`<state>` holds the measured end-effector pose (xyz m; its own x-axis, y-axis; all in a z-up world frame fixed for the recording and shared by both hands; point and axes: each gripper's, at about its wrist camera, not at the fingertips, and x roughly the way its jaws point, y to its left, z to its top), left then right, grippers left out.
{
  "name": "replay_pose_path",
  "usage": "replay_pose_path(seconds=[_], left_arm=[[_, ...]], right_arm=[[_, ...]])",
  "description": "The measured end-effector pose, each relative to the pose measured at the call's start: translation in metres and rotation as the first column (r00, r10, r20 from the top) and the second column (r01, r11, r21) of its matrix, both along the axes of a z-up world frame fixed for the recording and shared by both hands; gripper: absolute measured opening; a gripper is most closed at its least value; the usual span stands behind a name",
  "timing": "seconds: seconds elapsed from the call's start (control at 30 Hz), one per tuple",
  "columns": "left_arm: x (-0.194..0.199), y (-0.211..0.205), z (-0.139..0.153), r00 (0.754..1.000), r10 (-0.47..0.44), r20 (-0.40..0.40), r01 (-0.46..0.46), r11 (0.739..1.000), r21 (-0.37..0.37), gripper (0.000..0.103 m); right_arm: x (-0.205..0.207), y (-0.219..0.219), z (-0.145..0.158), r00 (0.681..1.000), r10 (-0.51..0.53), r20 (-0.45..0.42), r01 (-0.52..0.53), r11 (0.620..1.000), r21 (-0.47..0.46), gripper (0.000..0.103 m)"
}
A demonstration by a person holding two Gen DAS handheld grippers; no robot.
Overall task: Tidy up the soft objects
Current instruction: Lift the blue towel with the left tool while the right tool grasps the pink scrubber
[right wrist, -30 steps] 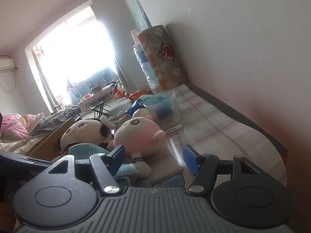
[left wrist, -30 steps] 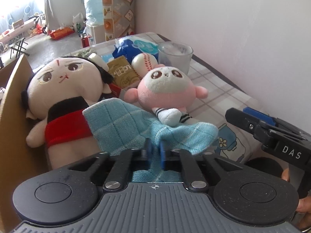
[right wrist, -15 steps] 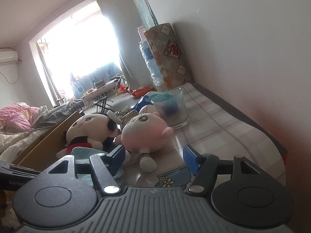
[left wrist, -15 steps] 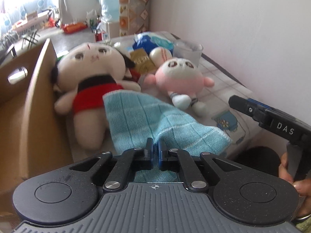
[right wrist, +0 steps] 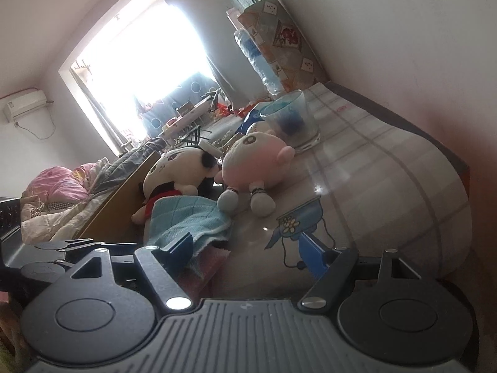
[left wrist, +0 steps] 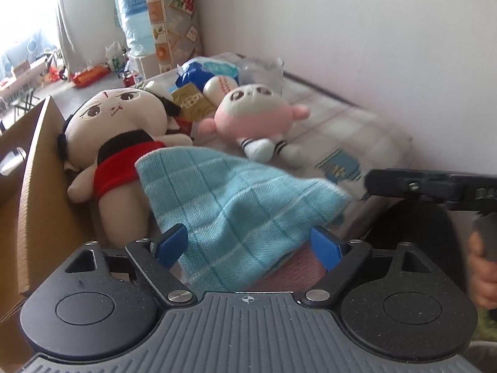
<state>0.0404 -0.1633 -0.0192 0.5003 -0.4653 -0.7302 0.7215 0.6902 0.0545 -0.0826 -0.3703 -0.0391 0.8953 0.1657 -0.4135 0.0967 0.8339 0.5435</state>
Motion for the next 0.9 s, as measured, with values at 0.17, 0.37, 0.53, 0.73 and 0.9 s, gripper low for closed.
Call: replay_pose_path(seconds=[0.17, 0.37, 0.53, 0.73, 0.9], left_arm=[[0.011, 0.005, -0.003, 0.999, 0.002, -0.049, -0.004, 0.999, -0.046, 0.070], [0.020, 0.012, 0.000, 0.996, 0.047, -0.074, -0.052, 0.996, -0.072, 0.018], [0.029, 0.023, 0.005, 0.989, 0.106, -0.107, -0.118, 0.987, -0.112, 0.012], [0.032, 0.031, 0.004, 0.979, 0.156, -0.133, -0.175, 0.974, -0.147, 0.011], [0.037, 0.036, 0.001, 0.971, 0.167, -0.170, -0.197, 0.964, -0.179, 0.011]], right_arm=[[0.000, 0.007, -0.002, 1.000, 0.016, -0.013, -0.016, 1.000, 0.005, 0.078], [0.003, 0.013, -0.002, 0.999, 0.045, -0.008, -0.045, 0.999, 0.005, 0.078], [0.009, 0.022, -0.003, 0.996, 0.084, -0.004, -0.084, 0.996, 0.012, 0.077], [0.029, 0.033, -0.001, 0.993, 0.115, -0.030, -0.116, 0.993, -0.006, 0.073], [0.042, 0.037, -0.012, 0.983, 0.170, -0.071, -0.164, 0.983, 0.079, 0.065]])
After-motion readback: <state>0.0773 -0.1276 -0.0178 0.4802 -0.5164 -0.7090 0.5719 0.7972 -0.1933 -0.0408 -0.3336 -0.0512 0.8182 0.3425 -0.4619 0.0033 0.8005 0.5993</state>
